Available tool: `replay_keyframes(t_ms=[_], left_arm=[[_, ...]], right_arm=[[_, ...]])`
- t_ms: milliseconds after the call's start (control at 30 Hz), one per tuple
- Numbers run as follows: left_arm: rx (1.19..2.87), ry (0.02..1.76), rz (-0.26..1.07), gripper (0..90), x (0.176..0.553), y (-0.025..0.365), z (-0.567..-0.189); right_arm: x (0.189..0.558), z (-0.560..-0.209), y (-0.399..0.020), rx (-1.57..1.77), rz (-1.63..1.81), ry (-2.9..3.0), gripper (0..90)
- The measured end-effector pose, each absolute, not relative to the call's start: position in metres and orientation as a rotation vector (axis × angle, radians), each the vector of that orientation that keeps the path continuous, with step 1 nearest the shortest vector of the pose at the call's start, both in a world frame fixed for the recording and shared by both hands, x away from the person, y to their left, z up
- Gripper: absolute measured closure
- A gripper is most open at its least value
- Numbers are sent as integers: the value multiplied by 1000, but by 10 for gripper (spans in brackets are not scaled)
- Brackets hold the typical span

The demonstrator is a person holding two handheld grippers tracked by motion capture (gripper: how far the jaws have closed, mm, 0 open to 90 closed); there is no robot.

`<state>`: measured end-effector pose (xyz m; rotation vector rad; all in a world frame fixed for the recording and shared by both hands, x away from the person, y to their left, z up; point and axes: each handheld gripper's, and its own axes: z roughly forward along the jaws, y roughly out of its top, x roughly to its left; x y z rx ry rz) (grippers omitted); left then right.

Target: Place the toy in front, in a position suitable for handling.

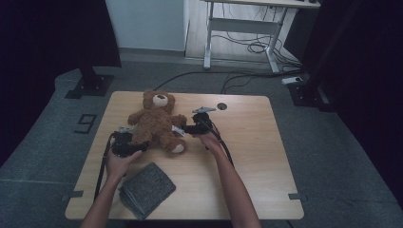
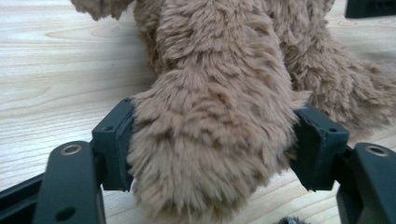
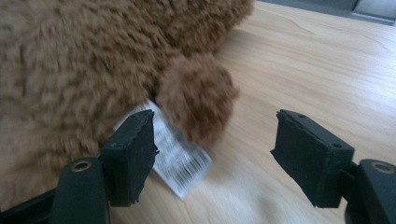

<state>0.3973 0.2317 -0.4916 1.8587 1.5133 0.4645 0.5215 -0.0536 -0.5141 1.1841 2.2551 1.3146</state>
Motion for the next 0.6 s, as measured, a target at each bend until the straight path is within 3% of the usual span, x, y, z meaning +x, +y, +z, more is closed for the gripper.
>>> replay_keyframes(t_ms=[367,467,500,600], left_arm=[[1834,1520,443,364,394,238,-489],[1832,1517,446,415,394,238,-489],[1831,1508,448,430,394,237,-491],[1819,1503,434,458,394,240,-493]], right_arm=[[549,-526,-20,1181,1219,2320,324],[551,-529,-13,1177,1204,2330,376],[552,-532,-6,1176,1160,2351,467],[552,-536,0,1187,1099,2373,595]])
